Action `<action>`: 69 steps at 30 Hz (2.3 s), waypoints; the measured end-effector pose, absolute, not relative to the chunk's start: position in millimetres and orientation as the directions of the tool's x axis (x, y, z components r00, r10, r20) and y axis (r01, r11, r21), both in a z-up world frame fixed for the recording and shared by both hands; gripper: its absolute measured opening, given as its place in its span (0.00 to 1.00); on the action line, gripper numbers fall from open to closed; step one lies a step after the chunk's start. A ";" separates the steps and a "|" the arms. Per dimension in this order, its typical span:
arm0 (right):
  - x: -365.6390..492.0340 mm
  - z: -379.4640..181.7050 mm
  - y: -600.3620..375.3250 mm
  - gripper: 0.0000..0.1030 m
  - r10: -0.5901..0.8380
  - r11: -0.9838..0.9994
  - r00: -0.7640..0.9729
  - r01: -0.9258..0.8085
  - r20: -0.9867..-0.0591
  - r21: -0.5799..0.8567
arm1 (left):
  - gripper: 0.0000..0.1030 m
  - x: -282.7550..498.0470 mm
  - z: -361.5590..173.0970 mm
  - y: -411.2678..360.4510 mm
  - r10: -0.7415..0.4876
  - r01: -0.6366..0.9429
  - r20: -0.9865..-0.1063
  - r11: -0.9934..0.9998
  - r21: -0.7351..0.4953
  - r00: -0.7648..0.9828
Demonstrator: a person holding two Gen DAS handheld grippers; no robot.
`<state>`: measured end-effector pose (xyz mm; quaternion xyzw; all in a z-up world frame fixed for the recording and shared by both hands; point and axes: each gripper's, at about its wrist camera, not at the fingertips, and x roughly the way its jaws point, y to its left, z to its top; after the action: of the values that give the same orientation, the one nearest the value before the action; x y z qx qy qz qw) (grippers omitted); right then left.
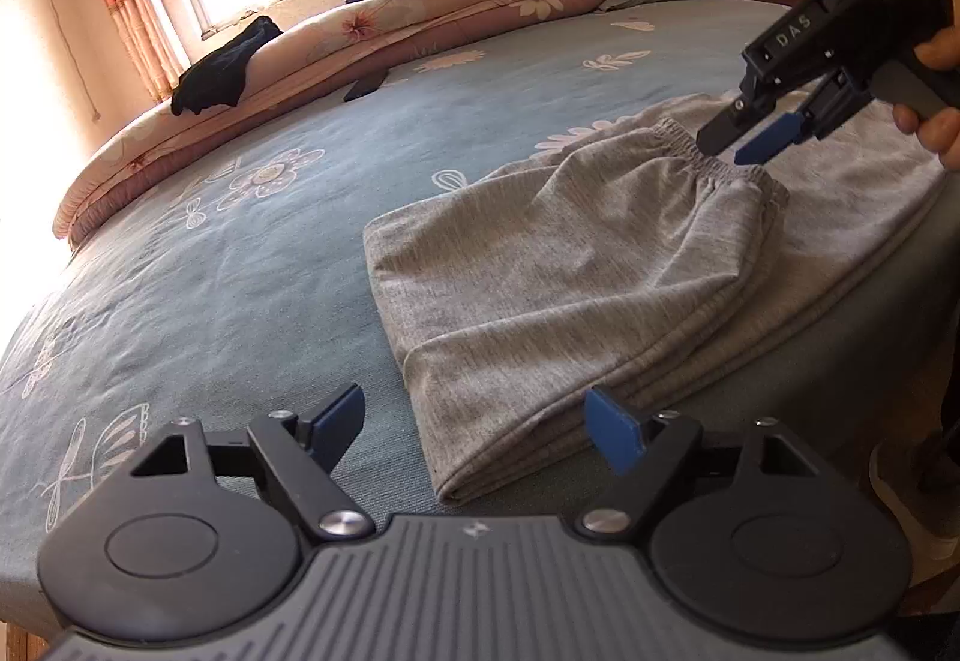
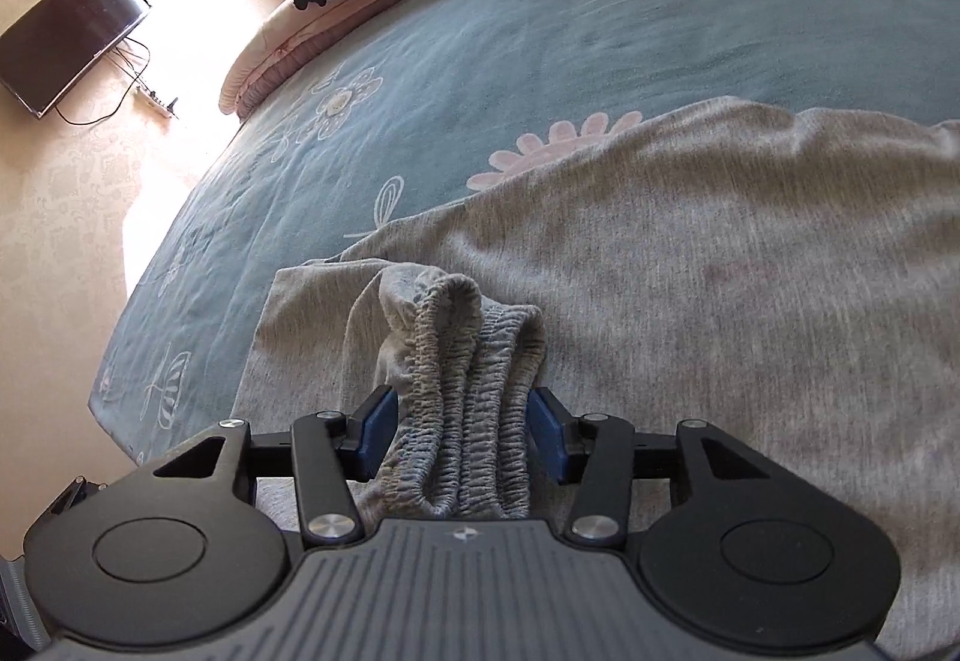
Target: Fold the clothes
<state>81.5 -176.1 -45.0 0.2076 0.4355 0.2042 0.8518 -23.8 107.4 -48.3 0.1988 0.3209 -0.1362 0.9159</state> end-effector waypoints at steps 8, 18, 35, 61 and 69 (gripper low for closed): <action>102.4 -7.2 -139.8 0.50 0.665 0.745 0.435 -0.435 -0.607 0.505 | 0.55 -11.6 -61.9 141.8 -0.347 0.591 -0.676 0.791 0.161 0.649; 165.5 -24.9 -8.0 0.34 0.674 0.673 0.220 -0.576 -0.705 0.463 | 0.40 -4.1 -56.9 145.1 -0.462 0.733 -0.665 0.653 0.193 0.587; 195.0 -38.4 64.8 0.12 0.504 0.741 0.337 -0.641 -0.795 0.197 | 0.48 -18.9 -46.2 156.8 -0.456 0.734 -0.683 0.657 0.174 0.570; 140.6 -25.5 52.3 0.14 0.554 0.632 0.272 -0.753 -0.787 0.185 | 0.66 28.1 -52.2 155.0 -0.513 0.621 -0.620 0.782 -0.052 0.594; 207.1 -21.5 55.5 0.22 0.570 0.690 0.336 -0.692 -0.750 0.214 | 0.68 47.0 -71.5 143.4 -0.520 0.615 -0.665 0.780 -0.115 0.536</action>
<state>207.1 55.5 -21.5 -0.0713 0.4264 0.3874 0.8143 46.9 143.4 -71.5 0.0664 0.3558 -0.3249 0.8738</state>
